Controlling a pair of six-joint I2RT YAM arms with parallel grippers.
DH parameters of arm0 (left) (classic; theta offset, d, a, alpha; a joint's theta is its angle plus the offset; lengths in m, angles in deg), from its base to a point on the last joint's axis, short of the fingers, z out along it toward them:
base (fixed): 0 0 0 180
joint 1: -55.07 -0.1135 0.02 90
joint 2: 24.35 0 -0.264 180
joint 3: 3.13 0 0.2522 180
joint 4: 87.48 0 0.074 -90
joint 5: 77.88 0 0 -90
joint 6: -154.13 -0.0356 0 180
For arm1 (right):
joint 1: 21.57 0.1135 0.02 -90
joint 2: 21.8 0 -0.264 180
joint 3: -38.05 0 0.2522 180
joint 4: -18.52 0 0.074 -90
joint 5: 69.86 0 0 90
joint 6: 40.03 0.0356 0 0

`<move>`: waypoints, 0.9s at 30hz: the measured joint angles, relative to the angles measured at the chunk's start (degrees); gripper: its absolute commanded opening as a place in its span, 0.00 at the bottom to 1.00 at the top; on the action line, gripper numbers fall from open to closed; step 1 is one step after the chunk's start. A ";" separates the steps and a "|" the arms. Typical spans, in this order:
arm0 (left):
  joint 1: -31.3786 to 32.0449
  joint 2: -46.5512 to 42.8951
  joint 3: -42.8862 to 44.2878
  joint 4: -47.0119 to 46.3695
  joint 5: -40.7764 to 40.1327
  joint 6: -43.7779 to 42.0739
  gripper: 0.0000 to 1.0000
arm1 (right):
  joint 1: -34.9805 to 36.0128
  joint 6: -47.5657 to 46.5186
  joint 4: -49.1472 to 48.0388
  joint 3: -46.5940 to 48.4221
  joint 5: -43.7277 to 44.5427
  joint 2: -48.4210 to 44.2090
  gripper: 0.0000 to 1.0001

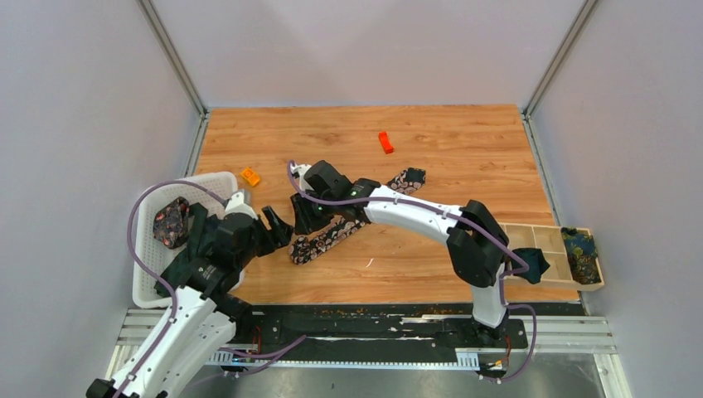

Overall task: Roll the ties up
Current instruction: Roll the tie at the center of the board.

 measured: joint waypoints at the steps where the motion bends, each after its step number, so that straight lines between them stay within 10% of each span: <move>1: 0.00 -1.27 -0.72 0.55 -0.24 0.17 0.80 | 0.00 -0.13 0.66 1.27 -0.07 1.18 0.27; 27: 0.09 -7.17 -7.30 3.80 3.48 3.26 0.73 | 0.44 -0.13 5.05 7.41 -0.17 11.04 0.20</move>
